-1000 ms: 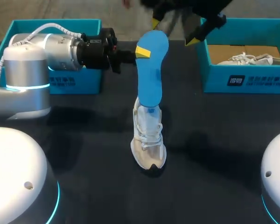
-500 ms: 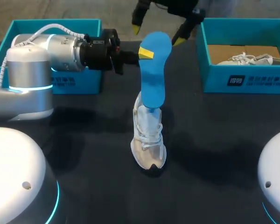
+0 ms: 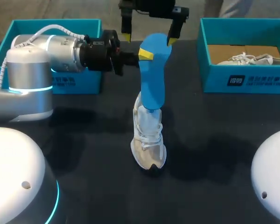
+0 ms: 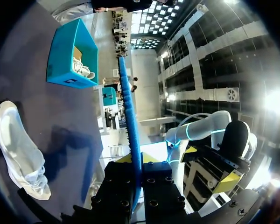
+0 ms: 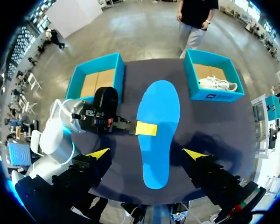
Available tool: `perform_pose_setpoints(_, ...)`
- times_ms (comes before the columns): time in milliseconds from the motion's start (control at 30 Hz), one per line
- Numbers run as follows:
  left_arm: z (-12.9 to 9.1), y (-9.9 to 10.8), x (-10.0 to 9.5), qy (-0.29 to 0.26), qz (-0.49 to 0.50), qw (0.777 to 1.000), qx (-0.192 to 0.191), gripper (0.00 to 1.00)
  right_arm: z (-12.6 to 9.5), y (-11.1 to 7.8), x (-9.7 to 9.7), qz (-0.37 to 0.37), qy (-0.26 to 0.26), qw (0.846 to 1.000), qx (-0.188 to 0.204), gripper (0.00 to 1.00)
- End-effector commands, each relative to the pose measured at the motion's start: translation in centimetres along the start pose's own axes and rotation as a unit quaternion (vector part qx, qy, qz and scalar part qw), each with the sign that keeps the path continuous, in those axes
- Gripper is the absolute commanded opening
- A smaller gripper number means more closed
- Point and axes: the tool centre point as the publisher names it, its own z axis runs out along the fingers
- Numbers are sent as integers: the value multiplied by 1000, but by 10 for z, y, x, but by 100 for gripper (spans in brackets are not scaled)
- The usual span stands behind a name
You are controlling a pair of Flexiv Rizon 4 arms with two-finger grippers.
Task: Take the shoe out of the shoebox, open the shoe tongue, remove and reinsert the insole, then place the shoe into the shoebox
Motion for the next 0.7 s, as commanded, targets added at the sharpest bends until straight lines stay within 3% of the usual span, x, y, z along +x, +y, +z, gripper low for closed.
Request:
perform_pose_setpoints(33, 0, 2, 0, 0, 0, 1000, 4, 0, -1, 1, 4, 0, -45, 999, -1, 100)
perform_pose_setpoints(700, 0, 0, 0, 2, 3, 1000, 5, 0, -1, 2, 4, 3, -44, 999, 0, 100)
